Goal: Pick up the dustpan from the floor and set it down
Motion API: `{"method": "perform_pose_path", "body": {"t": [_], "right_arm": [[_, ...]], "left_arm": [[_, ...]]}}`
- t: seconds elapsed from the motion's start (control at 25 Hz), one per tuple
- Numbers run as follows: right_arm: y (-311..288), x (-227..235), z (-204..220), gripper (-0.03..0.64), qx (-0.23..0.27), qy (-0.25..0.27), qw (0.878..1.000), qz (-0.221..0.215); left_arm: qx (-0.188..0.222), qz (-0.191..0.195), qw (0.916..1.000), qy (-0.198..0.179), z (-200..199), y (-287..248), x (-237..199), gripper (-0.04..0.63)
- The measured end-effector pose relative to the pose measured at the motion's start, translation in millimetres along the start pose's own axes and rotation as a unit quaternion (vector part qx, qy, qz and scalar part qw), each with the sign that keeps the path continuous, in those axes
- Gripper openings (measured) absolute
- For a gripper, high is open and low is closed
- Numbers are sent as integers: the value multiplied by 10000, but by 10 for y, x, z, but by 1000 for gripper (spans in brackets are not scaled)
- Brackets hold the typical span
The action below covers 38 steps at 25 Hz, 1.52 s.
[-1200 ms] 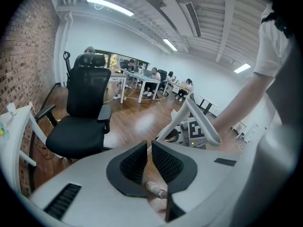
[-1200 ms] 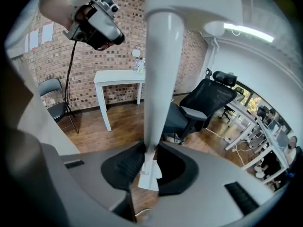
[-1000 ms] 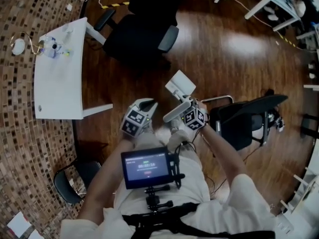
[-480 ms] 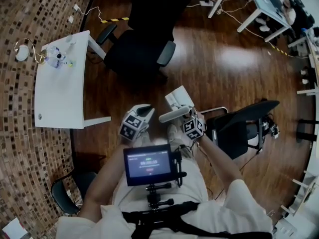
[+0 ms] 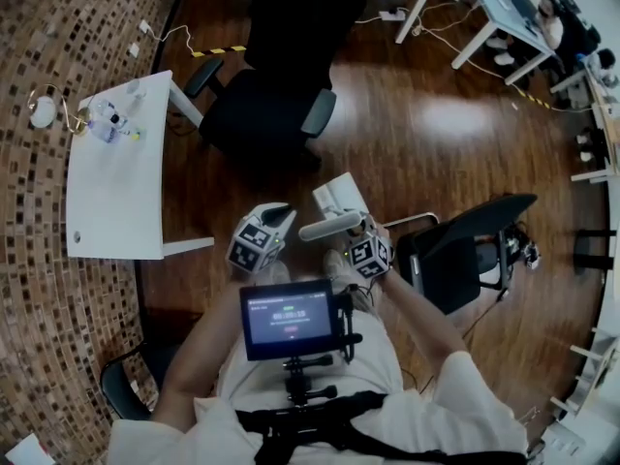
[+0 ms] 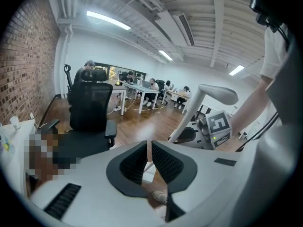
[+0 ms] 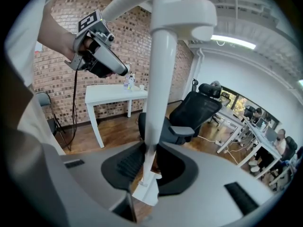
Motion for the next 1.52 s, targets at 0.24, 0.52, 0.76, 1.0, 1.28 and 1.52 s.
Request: {"method": "perform_pose_path", "body": {"t": [0.24, 0.52, 0.76, 1.0, 1.28, 1.52], "right_arm": [[74, -22, -108, 97, 80, -80, 9999, 27], [195, 6, -296, 96, 241, -206, 9995, 74], [261, -26, -321, 94, 265, -218, 9994, 68], [304, -41, -322, 94, 295, -277, 9991, 100], [355, -17, -299, 94, 321, -322, 9989, 132], [327, -10, -234, 94, 306, -352, 9988, 117]], "left_arm": [[124, -66, 9999, 43, -10, 96, -41, 25], [265, -69, 9996, 110, 12, 136, -28, 25], [309, 10, 9995, 40, -74, 117, 58, 25], [282, 46, 9996, -61, -98, 112, 88, 25], [267, 84, 9996, -90, -91, 90, 159, 25], [228, 84, 9996, -130, -88, 72, 196, 25]]}}
Point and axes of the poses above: the fingertips, and each gripper's own axes: y backward along the fingers, x to its right, z out of its underside, the point moved 6 cm from there along y, backward along the fingers, and after that the axes turned 1 degree about -y, right-handed, at the moved point
